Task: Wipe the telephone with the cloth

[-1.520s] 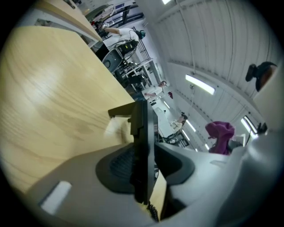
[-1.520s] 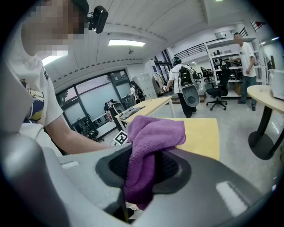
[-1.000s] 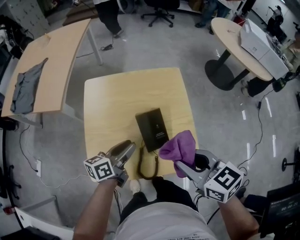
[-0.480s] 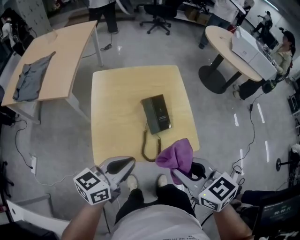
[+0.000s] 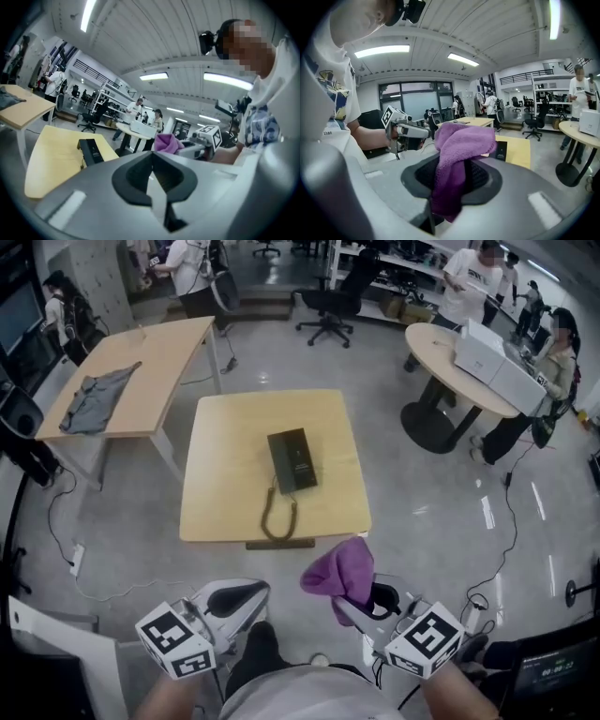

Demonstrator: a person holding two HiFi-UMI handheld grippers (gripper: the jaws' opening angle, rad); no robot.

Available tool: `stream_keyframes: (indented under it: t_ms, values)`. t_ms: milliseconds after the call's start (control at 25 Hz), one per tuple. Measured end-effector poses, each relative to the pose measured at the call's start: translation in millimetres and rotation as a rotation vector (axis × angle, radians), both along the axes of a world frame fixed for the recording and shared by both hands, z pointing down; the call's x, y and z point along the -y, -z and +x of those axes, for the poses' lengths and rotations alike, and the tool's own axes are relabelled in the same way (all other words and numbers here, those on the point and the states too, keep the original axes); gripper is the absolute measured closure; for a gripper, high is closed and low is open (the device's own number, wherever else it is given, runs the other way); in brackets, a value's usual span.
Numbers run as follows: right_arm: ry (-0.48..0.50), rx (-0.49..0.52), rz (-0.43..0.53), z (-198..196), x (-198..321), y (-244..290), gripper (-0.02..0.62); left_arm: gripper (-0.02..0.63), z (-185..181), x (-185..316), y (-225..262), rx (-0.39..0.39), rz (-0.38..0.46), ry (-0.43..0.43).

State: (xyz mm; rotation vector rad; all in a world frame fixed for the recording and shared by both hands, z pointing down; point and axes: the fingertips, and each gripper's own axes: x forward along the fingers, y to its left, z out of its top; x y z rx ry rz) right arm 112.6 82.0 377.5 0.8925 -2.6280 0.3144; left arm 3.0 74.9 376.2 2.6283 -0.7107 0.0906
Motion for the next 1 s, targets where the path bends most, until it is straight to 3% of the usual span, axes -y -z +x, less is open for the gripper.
stream_keyframes:
  t_ms: [160, 280, 400, 520, 760, 1000]
  values:
    - [0.021, 0.043, 0.007, 30, -46, -3, 0.482, 0.603, 33, -64, 9, -0.01, -0.016, 0.047]
    - [0.041, 0.075, 0.005, 40, -78, -4, 0.482, 0.603, 46, -109, 8, 0.061, -0.03, 0.034]
    - [0.039, 0.075, 0.027, 50, -104, -1, 0.482, 0.603, 50, -134, 12, 0.109, -0.018, 0.022]
    - [0.023, 0.073, 0.043, 58, -123, 1, 0.482, 0.603, 55, -147, 19, 0.093, -0.01, 0.007]
    - [-0.002, 0.074, 0.063, 43, -158, 7, 0.482, 0.603, 47, -182, 30, 0.056, 0.017, -0.037]
    - [0.02, 0.051, 0.079, -1, -199, 17, 0.482, 0.603, 8, -220, 36, 0.012, 0.02, -0.031]
